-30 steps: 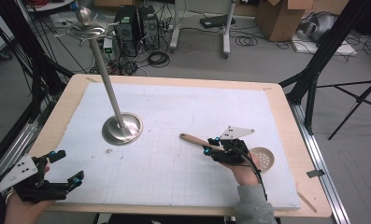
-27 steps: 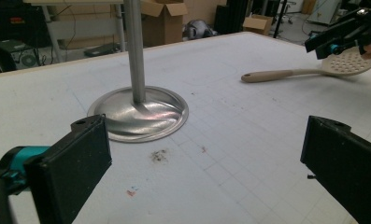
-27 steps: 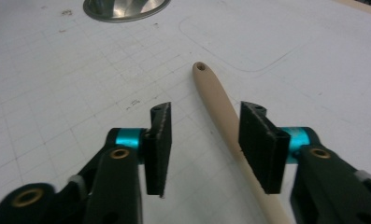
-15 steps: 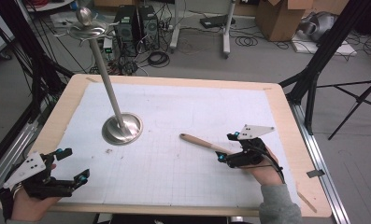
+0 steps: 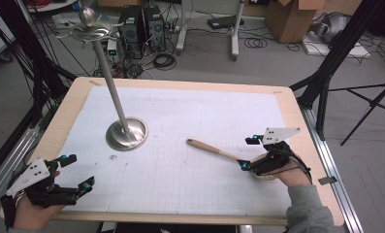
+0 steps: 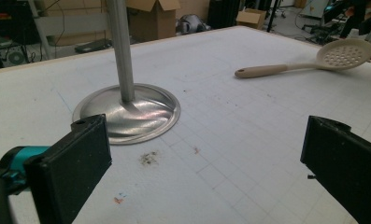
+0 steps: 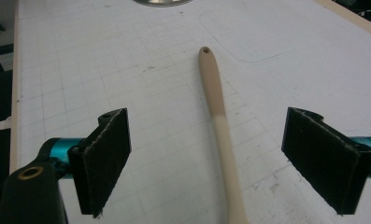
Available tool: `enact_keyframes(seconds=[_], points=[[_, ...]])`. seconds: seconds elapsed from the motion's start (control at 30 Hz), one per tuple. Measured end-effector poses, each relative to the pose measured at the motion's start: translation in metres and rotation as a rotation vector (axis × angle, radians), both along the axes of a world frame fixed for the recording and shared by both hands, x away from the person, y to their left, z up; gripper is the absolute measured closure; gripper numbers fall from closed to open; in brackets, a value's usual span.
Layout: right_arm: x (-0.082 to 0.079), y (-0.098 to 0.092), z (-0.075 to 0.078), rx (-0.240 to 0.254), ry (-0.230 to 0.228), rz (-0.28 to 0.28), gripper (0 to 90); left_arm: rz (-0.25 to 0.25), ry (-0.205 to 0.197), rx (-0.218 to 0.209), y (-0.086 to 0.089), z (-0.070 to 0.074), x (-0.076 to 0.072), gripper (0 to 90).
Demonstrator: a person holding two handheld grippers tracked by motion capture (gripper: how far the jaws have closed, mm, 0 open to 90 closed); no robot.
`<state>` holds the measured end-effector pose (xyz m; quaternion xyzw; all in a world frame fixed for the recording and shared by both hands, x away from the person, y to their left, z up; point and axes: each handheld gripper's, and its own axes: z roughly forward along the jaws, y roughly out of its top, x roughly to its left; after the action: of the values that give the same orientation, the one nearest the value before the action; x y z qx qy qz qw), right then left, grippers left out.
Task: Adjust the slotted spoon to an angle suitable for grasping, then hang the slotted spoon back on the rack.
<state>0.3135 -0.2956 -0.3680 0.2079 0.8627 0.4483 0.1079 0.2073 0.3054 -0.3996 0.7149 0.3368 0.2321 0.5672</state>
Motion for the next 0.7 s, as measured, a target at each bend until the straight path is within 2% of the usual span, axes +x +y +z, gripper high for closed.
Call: enact_keyframes(seconds=[0.13,0.3,0.4,0.7], points=[[0.005,-0.005,-0.002,0.021,0.015,0.014,14.7,0.0,0.001,-0.002,0.0,0.0,-0.001,2.0],[0.01,-0.006,-0.005,0.002,0.022,0.018,14.7,-0.001,0.004,-0.001,0.0,-0.001,-0.001,2.0],[0.011,-0.005,-0.006,0.006,0.017,0.025,14.7,0.001,0.007,-0.001,0.0,-0.002,-0.001,2.0],[0.018,-0.002,-0.01,-0.045,0.03,0.043,14.8,0.002,0.009,0.004,0.0,-0.002,-0.003,2.0]])
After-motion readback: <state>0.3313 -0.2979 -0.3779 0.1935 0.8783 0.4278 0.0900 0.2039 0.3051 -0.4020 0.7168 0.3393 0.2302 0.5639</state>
